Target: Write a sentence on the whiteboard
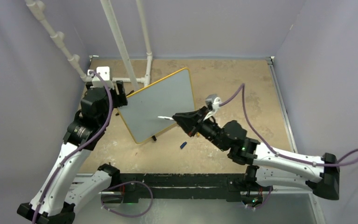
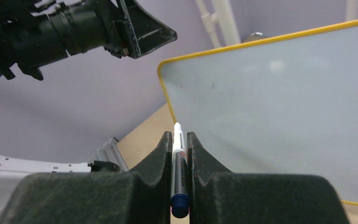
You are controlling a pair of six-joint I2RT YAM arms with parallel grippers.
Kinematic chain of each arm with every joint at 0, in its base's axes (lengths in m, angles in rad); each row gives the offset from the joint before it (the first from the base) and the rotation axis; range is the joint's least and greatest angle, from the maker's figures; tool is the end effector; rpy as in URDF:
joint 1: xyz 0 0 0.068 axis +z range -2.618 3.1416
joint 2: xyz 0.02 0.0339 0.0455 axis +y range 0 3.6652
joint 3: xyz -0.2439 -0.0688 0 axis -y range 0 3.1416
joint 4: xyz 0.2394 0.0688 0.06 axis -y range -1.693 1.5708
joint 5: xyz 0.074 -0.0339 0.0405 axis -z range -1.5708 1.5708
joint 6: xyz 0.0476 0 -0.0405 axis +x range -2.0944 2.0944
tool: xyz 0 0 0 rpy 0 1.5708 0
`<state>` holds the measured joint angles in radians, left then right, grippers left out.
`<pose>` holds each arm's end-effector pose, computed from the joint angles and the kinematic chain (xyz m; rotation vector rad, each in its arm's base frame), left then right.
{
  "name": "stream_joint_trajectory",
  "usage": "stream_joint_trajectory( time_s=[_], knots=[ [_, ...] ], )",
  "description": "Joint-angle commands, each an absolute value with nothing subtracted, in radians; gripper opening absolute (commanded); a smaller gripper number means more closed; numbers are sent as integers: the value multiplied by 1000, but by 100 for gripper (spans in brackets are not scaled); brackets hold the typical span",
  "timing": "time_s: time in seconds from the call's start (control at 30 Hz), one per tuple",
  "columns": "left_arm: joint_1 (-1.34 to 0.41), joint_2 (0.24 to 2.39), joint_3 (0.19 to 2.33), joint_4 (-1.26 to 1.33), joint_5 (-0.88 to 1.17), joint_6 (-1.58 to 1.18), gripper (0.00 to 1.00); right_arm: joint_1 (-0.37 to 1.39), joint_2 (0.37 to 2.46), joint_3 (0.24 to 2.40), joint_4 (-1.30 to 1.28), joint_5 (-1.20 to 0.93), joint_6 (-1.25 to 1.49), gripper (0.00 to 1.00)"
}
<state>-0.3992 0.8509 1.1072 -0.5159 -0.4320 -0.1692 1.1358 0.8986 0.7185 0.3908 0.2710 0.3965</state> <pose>0.1818 -0.0550 0.3855 -0.0942 1.8036 -0.0089 0.1092 0.2047 0.3456 -0.2931 1.4266 1.0902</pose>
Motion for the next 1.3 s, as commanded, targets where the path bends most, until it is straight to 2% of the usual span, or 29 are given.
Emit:
stream_joint_trajectory(
  time_s=[0.0, 0.13, 0.27, 0.57, 0.8, 1.27],
  knots=[
    [-391, 743, 1015, -456, -538, -271, 65, 1211, 1018, 773, 626, 384, 337, 0],
    [-392, 688, 947, -420, -494, -309, 58, 1279, 1148, 835, 716, 462, 274, 0],
    [-393, 679, 912, -400, -449, -317, 56, 1332, 1256, 896, 781, 537, 214, 0],
    [-391, 654, 833, -322, -403, -296, 49, 1343, 1449, 1026, 818, 591, 138, 0],
    [-392, 658, 816, -311, -397, -281, 43, 1343, 1528, 1069, 852, 616, 108, 0],
    [-391, 652, 794, -293, -373, -276, 38, 1343, 1627, 1134, 893, 615, 65, 0]
  ],
)
